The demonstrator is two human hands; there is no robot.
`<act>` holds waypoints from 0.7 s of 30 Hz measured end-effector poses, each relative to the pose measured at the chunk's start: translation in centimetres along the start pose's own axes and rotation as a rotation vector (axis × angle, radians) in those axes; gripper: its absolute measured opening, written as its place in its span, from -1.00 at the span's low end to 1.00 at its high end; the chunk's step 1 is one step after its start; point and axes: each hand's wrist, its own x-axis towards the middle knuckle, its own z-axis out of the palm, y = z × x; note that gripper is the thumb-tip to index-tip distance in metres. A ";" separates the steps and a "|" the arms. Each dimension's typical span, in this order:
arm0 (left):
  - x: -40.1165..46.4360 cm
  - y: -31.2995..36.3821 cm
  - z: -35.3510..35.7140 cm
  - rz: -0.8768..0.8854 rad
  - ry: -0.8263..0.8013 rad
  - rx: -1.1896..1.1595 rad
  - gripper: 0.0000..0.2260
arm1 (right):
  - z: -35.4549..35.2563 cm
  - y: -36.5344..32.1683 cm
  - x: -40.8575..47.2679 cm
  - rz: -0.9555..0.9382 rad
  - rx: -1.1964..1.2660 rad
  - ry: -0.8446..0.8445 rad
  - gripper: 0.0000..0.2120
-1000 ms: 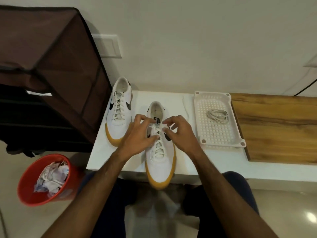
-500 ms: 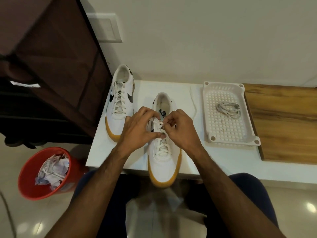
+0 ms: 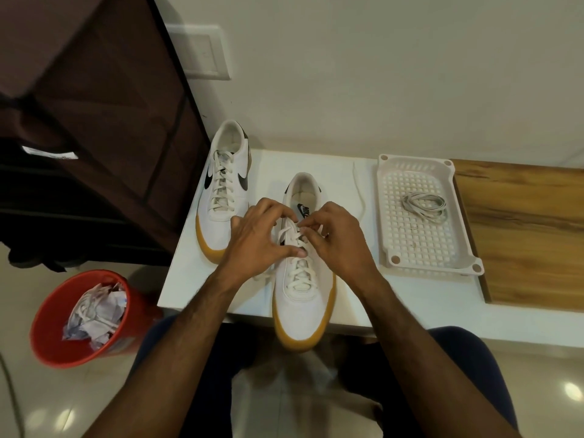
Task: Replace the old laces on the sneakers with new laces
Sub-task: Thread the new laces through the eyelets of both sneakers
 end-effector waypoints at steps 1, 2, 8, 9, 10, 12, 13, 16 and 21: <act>0.0 0.0 -0.1 -0.001 -0.003 0.000 -0.44 | 0.0 0.1 0.1 -0.028 -0.045 -0.006 -0.92; 0.1 0.0 -0.1 -0.001 -0.005 0.001 -0.44 | 0.0 0.2 0.2 -0.059 -0.083 -0.013 -0.92; 0.2 0.0 -0.2 -0.010 -0.016 0.044 -0.45 | -0.6 0.4 0.1 0.018 -0.111 -0.053 -0.90; 0.2 0.0 -0.2 -0.011 -0.016 0.044 -0.44 | -1.9 0.9 0.0 0.072 0.021 -0.099 -0.88; 0.2 0.0 -0.2 -0.013 -0.017 0.040 -0.44 | -3.4 1.5 -0.3 0.119 0.169 -0.172 -0.87; 0.3 0.0 -0.1 -0.009 -0.022 0.029 -0.44 | -6.6 2.2 -1.4 0.222 0.432 -0.366 -0.89; 0.3 0.1 -0.1 -0.006 -0.024 0.025 -0.45 | -7.5 2.3 -1.8 0.278 0.491 -0.443 -0.90; 0.3 0.0 -0.2 -0.004 -0.023 0.005 -0.45 | -6.7 2.0 -1.9 0.333 0.339 -0.333 -0.88; 0.1 0.2 0.0 -0.011 -0.009 -0.018 -0.44 | -2.6 -0.4 0.0 0.112 0.089 -0.009 -0.84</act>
